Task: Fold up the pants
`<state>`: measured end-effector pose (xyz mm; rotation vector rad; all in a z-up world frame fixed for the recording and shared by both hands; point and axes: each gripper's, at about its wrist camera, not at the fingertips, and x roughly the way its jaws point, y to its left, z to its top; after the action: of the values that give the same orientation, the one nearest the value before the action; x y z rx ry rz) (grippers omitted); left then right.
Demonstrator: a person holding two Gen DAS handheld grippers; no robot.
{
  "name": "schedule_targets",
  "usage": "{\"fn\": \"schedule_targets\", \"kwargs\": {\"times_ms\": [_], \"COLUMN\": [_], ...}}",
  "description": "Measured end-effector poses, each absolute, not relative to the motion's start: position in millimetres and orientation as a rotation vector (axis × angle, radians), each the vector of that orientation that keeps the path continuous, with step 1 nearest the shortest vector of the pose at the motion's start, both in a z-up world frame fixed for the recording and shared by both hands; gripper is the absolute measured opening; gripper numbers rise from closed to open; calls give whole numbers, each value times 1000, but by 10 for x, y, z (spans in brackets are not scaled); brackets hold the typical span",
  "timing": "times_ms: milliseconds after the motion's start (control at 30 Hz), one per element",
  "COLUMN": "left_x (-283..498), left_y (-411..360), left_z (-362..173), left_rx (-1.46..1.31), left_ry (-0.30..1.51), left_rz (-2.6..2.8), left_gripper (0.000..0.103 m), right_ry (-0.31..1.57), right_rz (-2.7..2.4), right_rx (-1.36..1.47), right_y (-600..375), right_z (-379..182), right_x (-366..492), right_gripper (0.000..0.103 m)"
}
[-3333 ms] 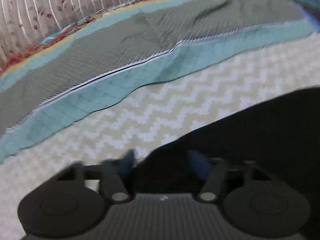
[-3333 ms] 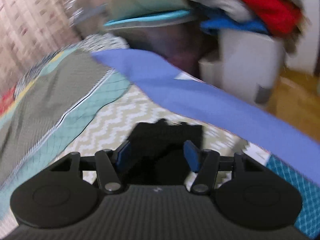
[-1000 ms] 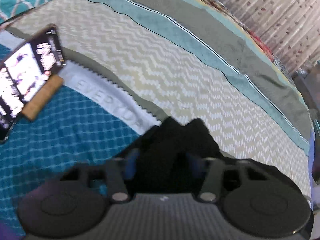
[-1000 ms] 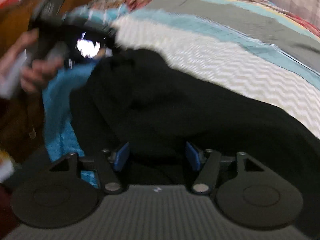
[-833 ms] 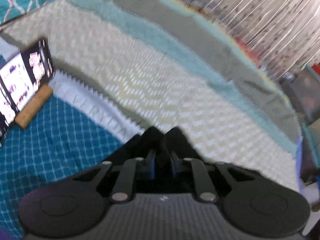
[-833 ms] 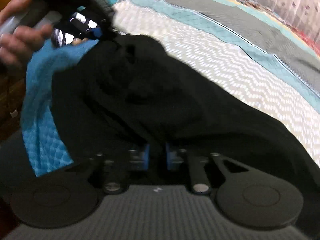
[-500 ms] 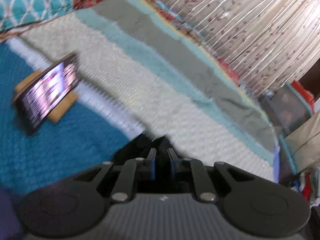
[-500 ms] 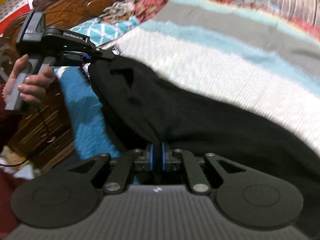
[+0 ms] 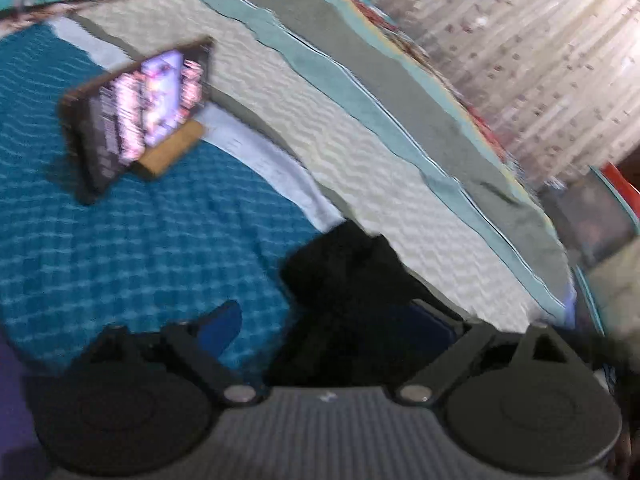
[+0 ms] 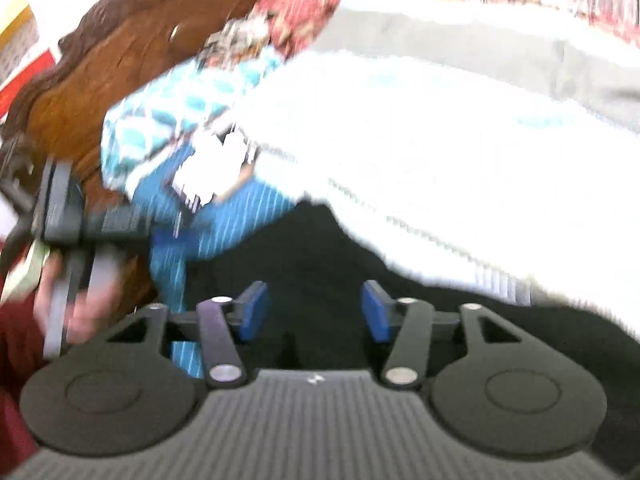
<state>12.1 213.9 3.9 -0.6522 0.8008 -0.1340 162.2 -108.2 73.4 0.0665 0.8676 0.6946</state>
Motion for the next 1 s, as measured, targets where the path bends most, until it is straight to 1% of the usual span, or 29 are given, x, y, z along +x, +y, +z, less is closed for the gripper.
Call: {"fn": "schedule_targets", "kwargs": {"times_ms": [33,67,100,200,233,267,300,333,367,400,433,467,500,533,600,633,700,733,833,967,1000], "left_x": [116,107,75,41,37,44,69,109,163,224,265,320,389,466,614,733,940,1002,992,794,708], "left_y": [2085,2038,1984,1888,1861,1831,1791,1764,1777,1818,1856,1873,1880,1876,1867,1883,2002,2081,2260,2379,2399], "left_z": [11,-14,-41,-191,-229,-244,-239,-212,-186,-146,-105,-66,-48,-29,-73,-144,-312,-388,-389,-161,-97], "left_rx": [-634,-614,-591,-568,-570,-556,-525,-493,-486,-501,-513,-515,-506,-483,-455,-468,-604,-696,-832,-813,-792], "left_ry": [804,810,821,867,869,860,847,834,815,784,755,730,711,703,684,709,793,800,738,621,584], "left_rz": [-165,-186,-203,-246,-259,-263,-269,-259,-266,-283,-289,-289,-281,-250,-195,-202,-230,-267,-333,-425,-435], "left_gripper": [97,99,101,102,97,88,69,58,56,55,56,60,75,99,103,103,103,103,103,103,100], "right_ry": [870,885,912,1037,1073,1101,1120,1134,1137,1114,1076,1020,968,928,895,902,923,919,911,939,951], "right_rz": [705,713,719,741,745,744,741,746,758,759,774,789,795,797,802,794,804,831,978,1171,1223], "right_rx": [83,104,124,113,76,42,31,40,46,35,28,47,66,92,127,113,123,158,298,421,456], "right_y": [-971,-847,-818,-639,-540,-472,-453,-439,-469,-539,-573,-640,-697,-762,-844,-840,-838,-870,-1008,-1091,-1098], "right_z": [669,550,440,138,4,-108,-141,-161,-85,36,154,328,465,592,715,714,697,720,872,1108,1139], "right_x": [1781,1932,2055,2283,2324,2326,2295,2280,2260,2225,2224,2230,2249,2284,2398,2444,2495,2491,2454,2452,2460], "right_gripper": [83,86,86,88,88,88,87,67,55,31,23,22,21,21,21,21,21,21,21,21,21]}}
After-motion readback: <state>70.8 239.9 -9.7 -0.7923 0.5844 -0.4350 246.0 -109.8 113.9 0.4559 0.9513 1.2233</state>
